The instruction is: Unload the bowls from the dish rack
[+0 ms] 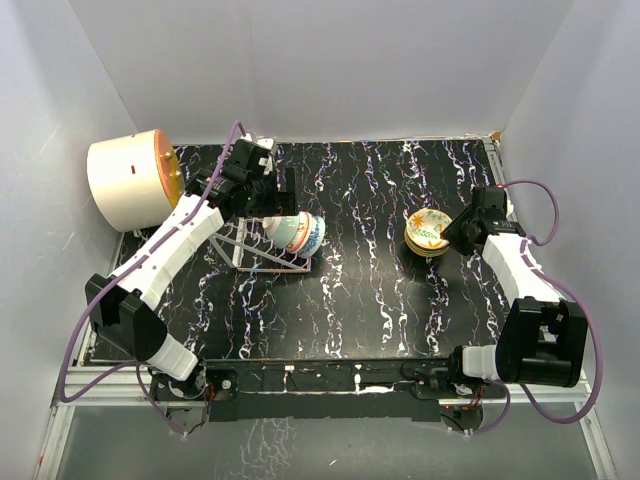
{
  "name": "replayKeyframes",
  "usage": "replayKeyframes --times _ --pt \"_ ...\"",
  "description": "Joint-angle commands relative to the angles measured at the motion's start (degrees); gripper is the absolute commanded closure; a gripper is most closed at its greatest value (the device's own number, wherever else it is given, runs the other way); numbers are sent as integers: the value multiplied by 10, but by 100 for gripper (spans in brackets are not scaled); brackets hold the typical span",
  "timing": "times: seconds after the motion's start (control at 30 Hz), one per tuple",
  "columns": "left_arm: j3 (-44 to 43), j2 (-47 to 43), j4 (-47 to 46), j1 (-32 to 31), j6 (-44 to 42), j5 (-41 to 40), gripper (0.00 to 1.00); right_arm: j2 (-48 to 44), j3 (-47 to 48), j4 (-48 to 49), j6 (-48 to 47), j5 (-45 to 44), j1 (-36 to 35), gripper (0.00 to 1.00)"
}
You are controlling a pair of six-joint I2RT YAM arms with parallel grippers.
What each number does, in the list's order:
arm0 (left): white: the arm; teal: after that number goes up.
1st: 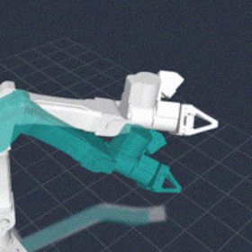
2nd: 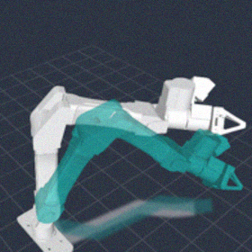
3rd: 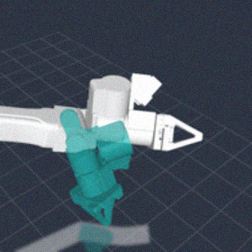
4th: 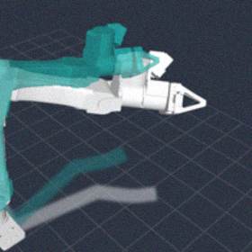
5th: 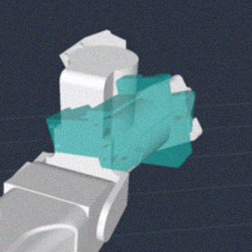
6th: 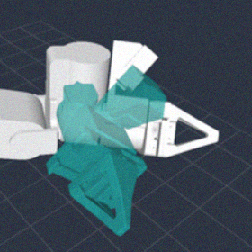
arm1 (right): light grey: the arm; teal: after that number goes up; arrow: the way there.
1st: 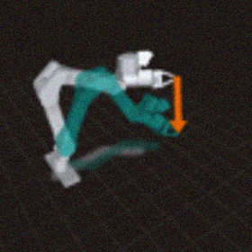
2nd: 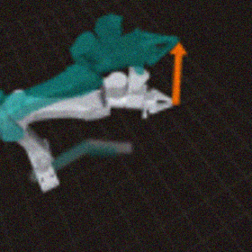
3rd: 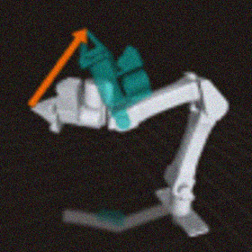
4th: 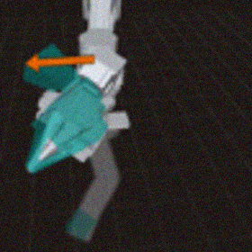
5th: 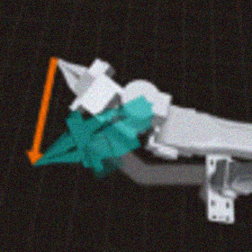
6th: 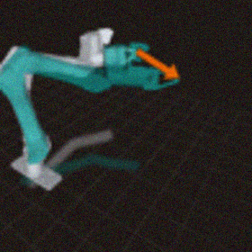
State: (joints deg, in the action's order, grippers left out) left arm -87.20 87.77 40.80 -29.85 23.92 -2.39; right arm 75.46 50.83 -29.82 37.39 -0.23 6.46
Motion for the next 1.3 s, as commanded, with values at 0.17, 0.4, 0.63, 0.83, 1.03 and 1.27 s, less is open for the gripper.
replayKeyframes --times 0.17,0.4,0.63,0.83,1.03,1.27 --pt "5 -10 3 -4 10 8 3 -44 20 -18 -2 -10 4 66" --pt "12 -12 0 -3 17 19 3 -52 2 -20 -4 -9 4 82" --pt "14 -19 4 -3 15 17 3 -35 -6 -4 -2 4 4 87" --pt "21 -29 7 -3 15 14 3 -21 -11 10 -1 13 4 88" --pt "24 -32 9 -3 12 12 3 -29 -5 11 2 21 5 87" --pt "21 -24 7 -4 6 14 3 -64 36 -3 0 16 5 80"
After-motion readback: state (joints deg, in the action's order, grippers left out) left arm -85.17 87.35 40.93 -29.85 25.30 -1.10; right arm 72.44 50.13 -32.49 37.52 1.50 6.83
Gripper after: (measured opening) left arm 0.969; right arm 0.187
